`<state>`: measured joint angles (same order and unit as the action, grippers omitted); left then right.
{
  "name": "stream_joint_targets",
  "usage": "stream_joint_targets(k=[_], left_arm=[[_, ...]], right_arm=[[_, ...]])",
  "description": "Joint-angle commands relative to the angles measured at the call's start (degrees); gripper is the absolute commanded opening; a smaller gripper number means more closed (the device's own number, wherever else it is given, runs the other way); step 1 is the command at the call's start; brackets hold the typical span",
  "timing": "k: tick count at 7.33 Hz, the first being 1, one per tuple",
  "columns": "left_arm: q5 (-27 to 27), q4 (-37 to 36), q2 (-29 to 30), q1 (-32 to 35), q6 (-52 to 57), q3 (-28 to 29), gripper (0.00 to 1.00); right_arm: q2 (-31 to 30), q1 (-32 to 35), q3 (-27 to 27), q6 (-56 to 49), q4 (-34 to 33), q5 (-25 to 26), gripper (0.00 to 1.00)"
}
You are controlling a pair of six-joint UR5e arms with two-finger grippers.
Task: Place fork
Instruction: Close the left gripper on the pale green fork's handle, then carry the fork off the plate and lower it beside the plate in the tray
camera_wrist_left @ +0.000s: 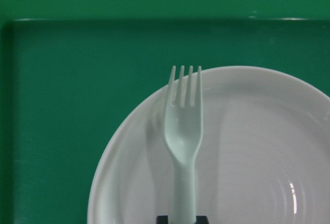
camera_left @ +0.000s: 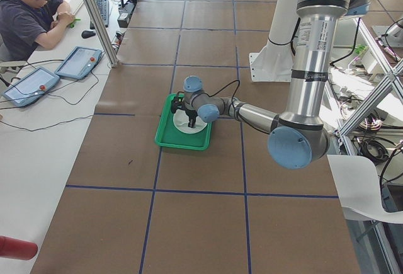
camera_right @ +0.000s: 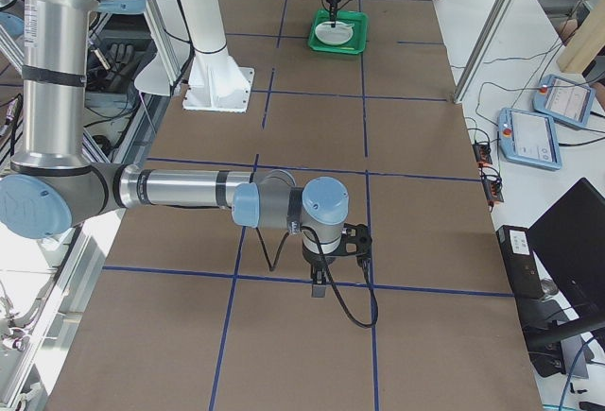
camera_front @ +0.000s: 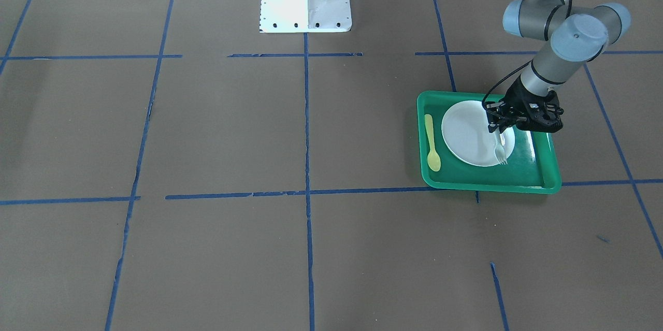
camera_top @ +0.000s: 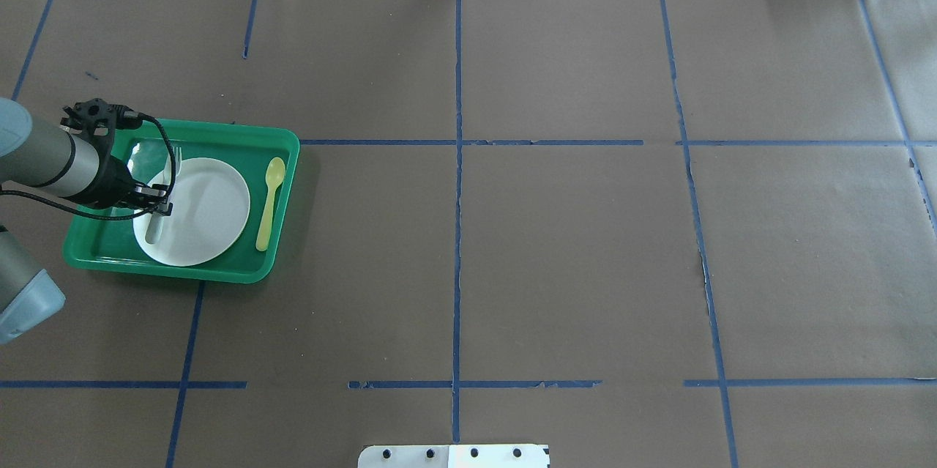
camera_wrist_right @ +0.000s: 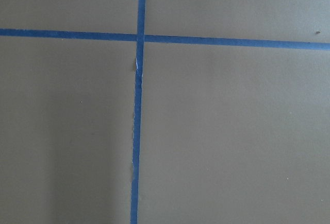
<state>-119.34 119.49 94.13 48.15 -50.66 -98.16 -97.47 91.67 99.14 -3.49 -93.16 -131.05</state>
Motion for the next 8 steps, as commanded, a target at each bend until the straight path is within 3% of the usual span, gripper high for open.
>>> stream_joint_targets(k=[1,5,6,7,8], left_arm=[[-0.3,0.0,-2.5,3.8,5.9,-0.9,0.00],[0.1,0.3,-4.4,4.6,6.5,1.2,0.00],[-0.4,0.3,-4.3,4.3,6.5,1.2,0.05],[-0.5,0.3,-4.2,4.3,7.0,1.2,0.99],[-1.7,0.3,-4.2,4.6,7.0,0.8,1.00]], right_arm=[[0.0,0.0,0.0,0.0,0.0,0.0,1.00],[0.0,0.0,0.0,0.1,0.0,0.0,1.00],[0.0,0.0,0.0,0.0,0.0,0.0,1.00],[0.0,0.0,0.0,0.1,0.0,0.0,1.00],[0.0,0.0,0.0,0.0,0.0,0.0,1.00]])
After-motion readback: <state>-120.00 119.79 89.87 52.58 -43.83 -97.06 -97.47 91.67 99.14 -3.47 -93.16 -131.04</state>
